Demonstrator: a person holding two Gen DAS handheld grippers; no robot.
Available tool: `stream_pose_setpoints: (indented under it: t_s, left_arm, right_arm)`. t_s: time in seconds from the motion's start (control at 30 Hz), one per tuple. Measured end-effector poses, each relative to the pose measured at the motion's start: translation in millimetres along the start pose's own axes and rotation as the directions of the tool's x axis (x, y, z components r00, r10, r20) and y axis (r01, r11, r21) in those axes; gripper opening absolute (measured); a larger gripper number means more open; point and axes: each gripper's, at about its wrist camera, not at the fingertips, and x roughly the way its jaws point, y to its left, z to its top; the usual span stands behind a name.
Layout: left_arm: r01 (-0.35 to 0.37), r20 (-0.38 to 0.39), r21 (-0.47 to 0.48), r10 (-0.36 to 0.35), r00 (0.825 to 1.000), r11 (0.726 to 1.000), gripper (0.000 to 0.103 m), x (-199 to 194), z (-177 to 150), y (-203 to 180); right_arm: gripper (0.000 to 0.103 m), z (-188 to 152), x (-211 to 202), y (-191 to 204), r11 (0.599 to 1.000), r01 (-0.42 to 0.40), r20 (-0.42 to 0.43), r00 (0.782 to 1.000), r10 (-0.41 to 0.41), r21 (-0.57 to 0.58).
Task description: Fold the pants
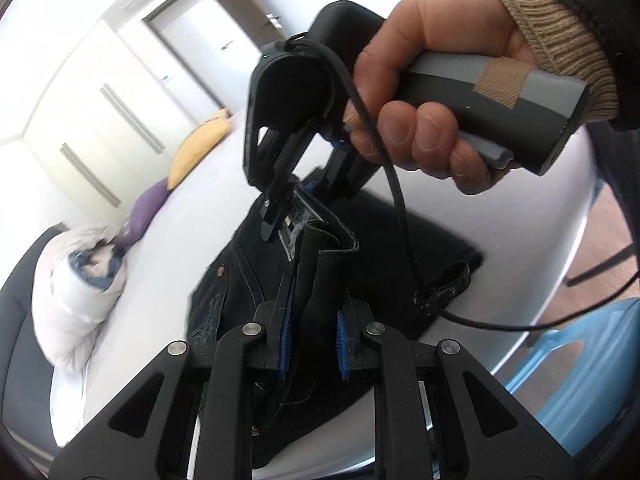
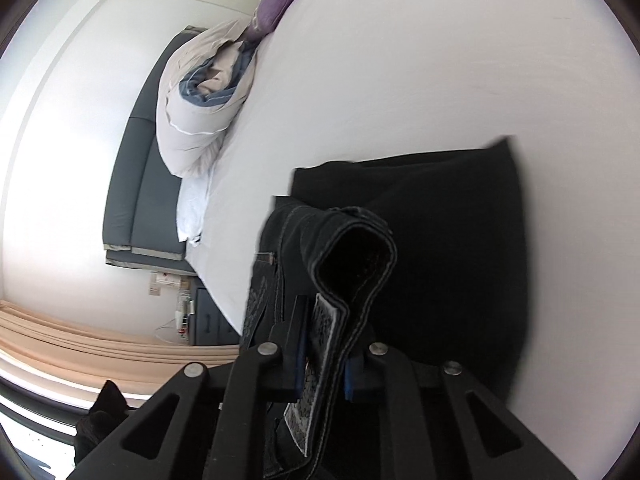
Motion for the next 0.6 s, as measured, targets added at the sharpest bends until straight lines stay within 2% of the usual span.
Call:
stream_pose_setpoints:
  t_s: [0.3, 0.4, 0.47, 0.6]
  left_arm:
    - [0.037, -0.004, 0.040, -0.037, 0.999, 0.999, 0.016, 12, 20, -17]
    - [0.050, -0.022, 0.059, -0.049, 0.999, 0.997, 0.016, 23, 6, -13]
    - [0.071, -0.050, 0.064, -0.068, 0.996, 0.995, 0.016, 36, 1, -14]
    - [0.062, -0.085, 0.063, -0.057, 0.995, 0.996, 0.018, 56, -1, -23]
  right_arm:
    - [0.014, -1, -25, -16, 0.999, 0.019, 0.044, 0.999, -0.017, -0.046]
    - [0.015, -1, -24, -25, 0.998, 0.027, 0.036, 0.999, -0.025, -0.052]
    - [0.015, -3, -19, -32, 0.996, 0.062, 0.032, 0.998, -0.060, -0.064]
    - [0.015, -7, -18, -51, 0.999, 0.033, 0.061, 0.998, -0.032, -0.029]
